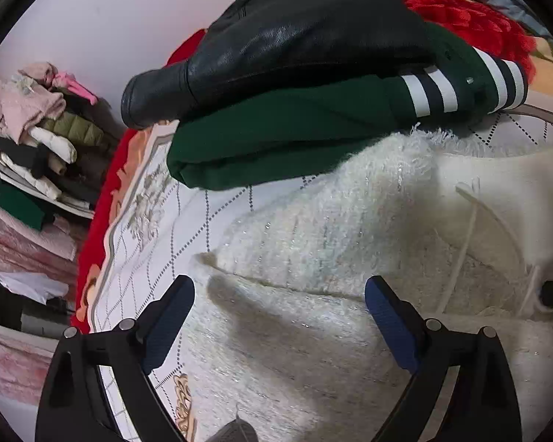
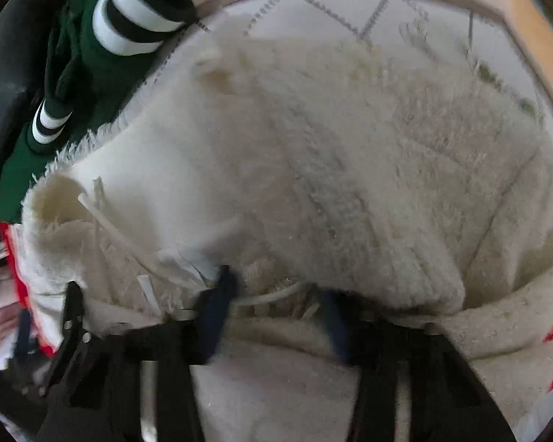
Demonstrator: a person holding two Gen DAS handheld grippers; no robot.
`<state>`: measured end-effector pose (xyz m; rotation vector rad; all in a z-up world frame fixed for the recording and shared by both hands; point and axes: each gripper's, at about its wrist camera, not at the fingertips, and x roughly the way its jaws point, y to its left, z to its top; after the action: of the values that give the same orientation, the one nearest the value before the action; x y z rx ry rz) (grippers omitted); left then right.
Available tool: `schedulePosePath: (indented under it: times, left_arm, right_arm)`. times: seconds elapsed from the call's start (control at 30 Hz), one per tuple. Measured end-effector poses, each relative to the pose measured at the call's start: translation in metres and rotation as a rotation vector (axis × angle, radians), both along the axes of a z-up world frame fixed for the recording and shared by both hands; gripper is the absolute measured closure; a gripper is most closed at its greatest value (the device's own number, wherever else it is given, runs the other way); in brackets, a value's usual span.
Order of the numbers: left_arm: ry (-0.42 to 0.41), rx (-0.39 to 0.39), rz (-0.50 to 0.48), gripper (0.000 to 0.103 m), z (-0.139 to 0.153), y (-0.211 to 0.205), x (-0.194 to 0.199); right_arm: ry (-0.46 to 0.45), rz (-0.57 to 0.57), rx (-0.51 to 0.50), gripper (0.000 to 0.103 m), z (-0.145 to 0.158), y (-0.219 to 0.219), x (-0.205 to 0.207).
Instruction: Fold large clothes
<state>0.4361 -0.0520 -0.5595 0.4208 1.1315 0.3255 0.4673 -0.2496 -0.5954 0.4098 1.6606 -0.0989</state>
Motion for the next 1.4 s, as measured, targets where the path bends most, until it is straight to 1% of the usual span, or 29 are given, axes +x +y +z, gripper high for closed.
schedulePosePath:
  times: [0.03, 0.07, 0.2, 0.23, 0.27, 0.33, 0.37, 0.4, 0.43, 0.47, 0.5, 0.53, 0.57, 0.6, 0.63, 0.67, 0.73, 0.83, 0.9, 0.97, 1.03, 1.1, 1.13, 1.2, 1.27, 1.3, 1.33, 1.37, 1.4]
  left_arm:
    - [-0.002, -0.002, 0.001, 0.009, 0.001, 0.001, 0.0]
    - [-0.006, -0.006, 0.007, 0.009, 0.004, 0.004, -0.001]
    - [-0.013, -0.029, 0.029, 0.009, 0.013, 0.014, -0.003]
    - [-0.017, -0.03, 0.032, 0.009, 0.015, 0.015, -0.003]
    - [-0.021, -0.027, 0.034, 0.009, 0.017, 0.017, -0.003]
    - [-0.022, -0.028, 0.039, 0.009, 0.019, 0.02, -0.002]
    - [-0.022, -0.028, 0.039, 0.009, 0.02, 0.021, -0.003]
    - [-0.023, -0.03, 0.04, 0.009, 0.023, 0.024, -0.006]
    - [-0.028, -0.041, 0.044, 0.009, 0.029, 0.027, -0.01]
    - [-0.032, -0.052, 0.05, 0.009, 0.032, 0.031, -0.015]
    - [-0.037, -0.072, 0.061, 0.009, 0.04, 0.037, -0.023]
    - [-0.042, -0.089, 0.068, 0.009, 0.046, 0.041, -0.031]
    - [-0.048, -0.112, 0.077, 0.009, 0.054, 0.046, -0.044]
    - [-0.044, -0.127, 0.082, 0.009, 0.058, 0.05, -0.055]
    - [-0.036, -0.142, 0.087, 0.009, 0.062, 0.053, -0.067]
    - [-0.026, -0.159, 0.088, 0.009, 0.064, 0.055, -0.081]
    - [0.009, -0.17, 0.08, 0.009, 0.06, 0.056, -0.107]
    - [0.074, -0.14, 0.056, 0.008, 0.041, 0.057, -0.14]
    - [0.126, -0.114, 0.061, 0.008, 0.023, 0.066, -0.156]
    - [0.151, -0.087, 0.092, 0.008, 0.011, 0.083, -0.165]
    - [0.152, -0.066, 0.137, 0.008, 0.003, 0.104, -0.165]
    - [0.144, -0.071, 0.158, 0.009, -0.005, 0.12, -0.16]
    - [0.162, -0.085, 0.164, 0.009, -0.013, 0.127, -0.153]
    - [0.185, -0.098, 0.16, 0.009, -0.029, 0.132, -0.142]
    - [0.202, -0.084, 0.147, 0.008, -0.042, 0.134, -0.128]
    - [0.195, -0.082, 0.149, 0.007, -0.044, 0.136, -0.122]
    - [0.179, -0.083, 0.158, 0.007, -0.044, 0.138, -0.117]
    - [0.178, -0.091, 0.166, 0.007, -0.043, 0.14, -0.114]
    - [0.172, -0.094, 0.174, 0.006, -0.042, 0.143, -0.112]
  right_arm:
    - [-0.026, 0.003, -0.019, 0.083, 0.007, 0.003, 0.001]
    - [-0.042, -0.009, -0.015, 0.086, 0.011, 0.005, 0.001]
    - [-0.159, -0.094, 0.034, 0.089, 0.044, -0.003, 0.004]
    - [-0.172, -0.105, 0.042, 0.09, 0.048, -0.003, 0.005]
    - [-0.207, -0.12, 0.059, 0.103, 0.054, -0.002, 0.01]
    - [-0.233, -0.094, 0.048, 0.103, 0.058, -0.002, 0.021]
    - [-0.208, -0.072, 0.055, 0.103, 0.05, 0.001, 0.031]
    - [-0.145, -0.047, 0.09, 0.103, 0.04, 0.002, 0.039]
    - [-0.087, -0.036, 0.139, 0.103, 0.038, -0.002, 0.044]
    - [-0.072, -0.026, 0.16, 0.103, 0.041, -0.002, 0.046]
    - [-0.087, 0.006, 0.187, 0.101, 0.055, -0.007, 0.038]
    - [-0.11, 0.038, 0.188, 0.088, 0.069, -0.014, 0.026]
    - [-0.121, 0.056, 0.179, 0.059, 0.083, -0.02, 0.015]
    - [-0.129, 0.063, 0.166, 0.043, 0.096, -0.031, 0.001]
    - [-0.135, 0.062, 0.153, 0.022, 0.106, -0.045, -0.014]
    - [-0.14, 0.05, 0.122, 0.021, 0.117, -0.061, -0.034]
    - [-0.105, 0.033, 0.038, 0.021, 0.125, -0.093, -0.073]
    - [-0.029, -0.013, -0.035, 0.021, 0.115, -0.133, -0.117]
    - [0.036, -0.06, -0.102, 0.021, 0.092, -0.159, -0.15]
    - [0.06, -0.077, -0.146, 0.021, 0.073, -0.168, -0.167]
    - [0.071, -0.076, -0.167, 0.021, 0.059, -0.172, -0.176]
    - [0.065, -0.055, -0.185, 0.021, 0.045, -0.169, -0.178]
    - [0.057, -0.027, -0.201, 0.021, 0.037, -0.166, -0.177]
    - [0.03, 0.012, -0.215, 0.021, 0.029, -0.159, -0.173]
    - [-0.004, 0.053, -0.219, 0.021, 0.021, -0.152, -0.167]
    - [-0.016, 0.071, -0.224, 0.022, 0.017, -0.149, -0.163]
    - [-0.035, 0.083, -0.216, 0.034, 0.016, -0.146, -0.161]
    - [-0.05, 0.089, -0.199, 0.048, 0.015, -0.144, -0.159]
    - [-0.042, 0.087, -0.186, 0.05, 0.012, -0.141, -0.157]
